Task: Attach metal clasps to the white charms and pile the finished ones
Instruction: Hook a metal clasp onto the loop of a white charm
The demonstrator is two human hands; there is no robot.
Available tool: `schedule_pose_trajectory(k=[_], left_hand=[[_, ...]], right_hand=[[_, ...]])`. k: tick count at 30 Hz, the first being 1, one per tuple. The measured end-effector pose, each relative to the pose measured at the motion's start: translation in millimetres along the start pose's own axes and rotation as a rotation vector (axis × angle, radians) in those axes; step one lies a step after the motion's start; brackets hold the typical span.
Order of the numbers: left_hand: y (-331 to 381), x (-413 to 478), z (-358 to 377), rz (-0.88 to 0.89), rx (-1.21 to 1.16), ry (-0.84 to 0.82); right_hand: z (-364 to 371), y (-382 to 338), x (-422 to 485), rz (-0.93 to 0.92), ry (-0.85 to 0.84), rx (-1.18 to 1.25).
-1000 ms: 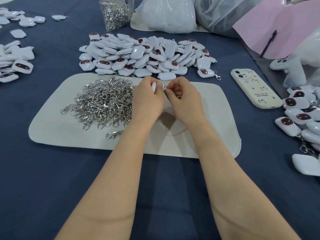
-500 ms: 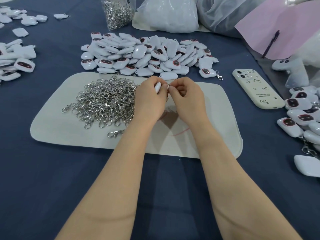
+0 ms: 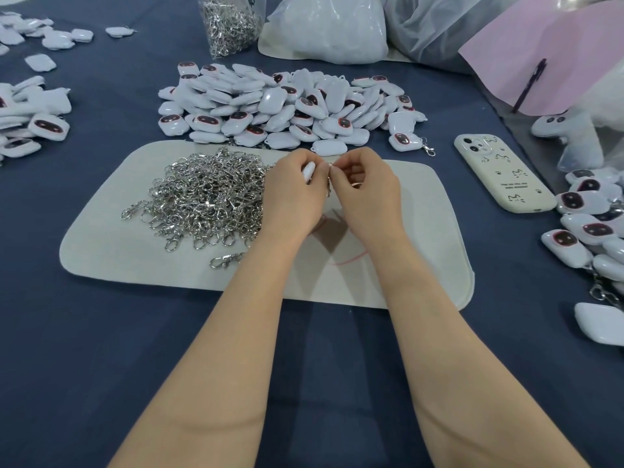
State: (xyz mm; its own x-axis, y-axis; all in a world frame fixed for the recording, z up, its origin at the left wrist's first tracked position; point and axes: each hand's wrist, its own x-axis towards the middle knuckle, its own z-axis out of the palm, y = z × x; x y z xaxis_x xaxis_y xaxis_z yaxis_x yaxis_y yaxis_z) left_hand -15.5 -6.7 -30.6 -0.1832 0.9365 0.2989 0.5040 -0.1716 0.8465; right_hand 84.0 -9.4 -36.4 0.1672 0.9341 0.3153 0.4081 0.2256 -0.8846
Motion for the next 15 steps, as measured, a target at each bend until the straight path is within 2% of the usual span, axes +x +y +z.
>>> schedule_pose_trajectory(k=[15], left_hand=[[2.5,0.9,0.8,-0.062,-0.07,-0.048]], right_hand=[[0.7,-0.6,-0.6,0.032,0.016,-0.002]])
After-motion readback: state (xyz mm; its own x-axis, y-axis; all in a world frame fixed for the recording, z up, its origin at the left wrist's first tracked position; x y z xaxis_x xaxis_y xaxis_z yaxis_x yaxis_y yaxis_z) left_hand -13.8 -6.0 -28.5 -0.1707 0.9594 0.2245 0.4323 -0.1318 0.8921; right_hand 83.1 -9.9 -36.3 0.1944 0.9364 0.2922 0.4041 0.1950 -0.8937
